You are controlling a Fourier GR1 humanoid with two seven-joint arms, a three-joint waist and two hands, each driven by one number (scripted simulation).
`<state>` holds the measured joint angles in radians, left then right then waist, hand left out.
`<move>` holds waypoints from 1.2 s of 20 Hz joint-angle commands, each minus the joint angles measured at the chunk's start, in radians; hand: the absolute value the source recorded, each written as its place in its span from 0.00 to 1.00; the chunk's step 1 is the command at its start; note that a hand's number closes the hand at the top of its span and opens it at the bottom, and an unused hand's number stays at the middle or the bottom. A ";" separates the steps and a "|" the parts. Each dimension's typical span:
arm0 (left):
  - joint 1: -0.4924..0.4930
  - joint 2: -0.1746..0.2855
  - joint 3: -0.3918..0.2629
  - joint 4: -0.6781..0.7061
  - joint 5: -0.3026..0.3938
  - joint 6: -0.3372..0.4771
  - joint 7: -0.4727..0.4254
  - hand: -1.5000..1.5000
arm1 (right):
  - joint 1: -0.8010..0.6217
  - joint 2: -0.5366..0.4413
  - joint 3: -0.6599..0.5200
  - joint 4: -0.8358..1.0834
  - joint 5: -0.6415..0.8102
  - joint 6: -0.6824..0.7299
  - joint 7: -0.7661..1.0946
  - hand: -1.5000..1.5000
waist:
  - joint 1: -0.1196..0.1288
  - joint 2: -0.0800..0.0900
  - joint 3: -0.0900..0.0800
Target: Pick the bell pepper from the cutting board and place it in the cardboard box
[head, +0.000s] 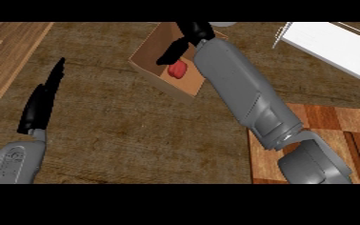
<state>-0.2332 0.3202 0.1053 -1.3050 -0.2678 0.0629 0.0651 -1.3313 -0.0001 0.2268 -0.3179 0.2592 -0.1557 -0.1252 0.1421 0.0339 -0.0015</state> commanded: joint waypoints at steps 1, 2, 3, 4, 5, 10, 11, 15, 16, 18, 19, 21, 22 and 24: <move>-0.012 0.016 0.025 0.021 0.008 0.002 -0.018 0.50 | -0.006 0.000 -0.016 -0.014 -0.072 -0.060 -0.069 0.00 | -0.001 0.003 0.000; 0.006 0.008 0.012 0.031 -0.009 0.011 -0.032 0.50 | -0.011 0.000 -0.027 -0.023 -0.098 -0.071 -0.079 0.00 | -0.003 0.002 0.000; 0.003 0.005 0.012 0.024 -0.009 0.013 -0.023 0.50 | -0.013 0.000 -0.055 -0.011 -0.110 -0.096 -0.098 0.00 | -0.014 0.002 0.000; 0.007 -0.003 -0.003 -0.007 -0.010 0.006 0.008 0.50 | -0.023 0.000 -0.072 -0.014 -0.135 -0.114 -0.095 0.00 | -0.013 -0.003 0.001; 0.033 0.007 0.021 -0.006 0.004 0.009 -0.019 0.50 | -0.007 0.000 -0.109 -0.034 -0.171 -0.102 -0.134 0.00 | -0.036 -0.009 0.001; 0.034 0.028 0.052 0.007 -0.001 0.026 -0.013 0.50 | -0.018 -0.014 -0.205 0.014 -0.229 -0.088 -0.230 0.00 | -0.068 -0.007 0.002; 0.104 0.021 0.040 -0.027 0.010 0.006 -0.056 0.50 | -0.037 -0.019 -0.217 0.026 -0.241 -0.049 -0.214 0.00 | -0.068 -0.013 0.001; 0.079 0.027 0.063 -0.022 0.014 0.017 -0.018 0.50 | -0.033 -0.120 -0.265 0.068 -0.269 0.042 -0.254 0.00 | -0.083 -0.013 0.001; 0.100 0.022 0.056 -0.041 0.012 0.014 -0.017 0.50 | -0.012 -0.162 -0.275 0.074 -0.277 0.077 -0.259 0.00 | -0.088 -0.015 0.002; 0.057 0.035 0.076 -0.007 0.036 -0.008 -0.016 0.50 | -0.002 -0.196 -0.278 0.103 -0.267 0.086 -0.287 0.00 | -0.088 -0.009 0.001; 0.063 0.035 0.075 -0.004 0.020 0.007 -0.011 0.50 | 0.036 -0.203 -0.279 0.102 -0.266 0.098 -0.319 0.00 | -0.097 -0.013 0.002; 0.112 0.026 0.061 -0.041 0.009 0.010 -0.019 0.50 | 0.017 -0.244 -0.284 0.116 -0.261 0.115 -0.300 0.00 | -0.094 -0.017 0.002; 0.084 0.010 0.056 -0.034 0.011 0.018 -0.005 0.50 | 0.030 -0.296 -0.293 0.125 -0.266 0.159 -0.312 0.00 | -0.095 -0.013 0.002; 0.088 0.016 0.052 -0.019 0.000 0.016 -0.032 0.50 | 0.038 -0.367 -0.297 0.132 -0.263 0.217 -0.340 0.00 | -0.092 -0.010 0.002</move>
<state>-0.1445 0.3376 0.1633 -1.3317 -0.2560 0.0762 0.0454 -1.3058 -0.2670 -0.0548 -0.2096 -0.0037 -0.0125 -0.4342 0.0509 0.0214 0.0004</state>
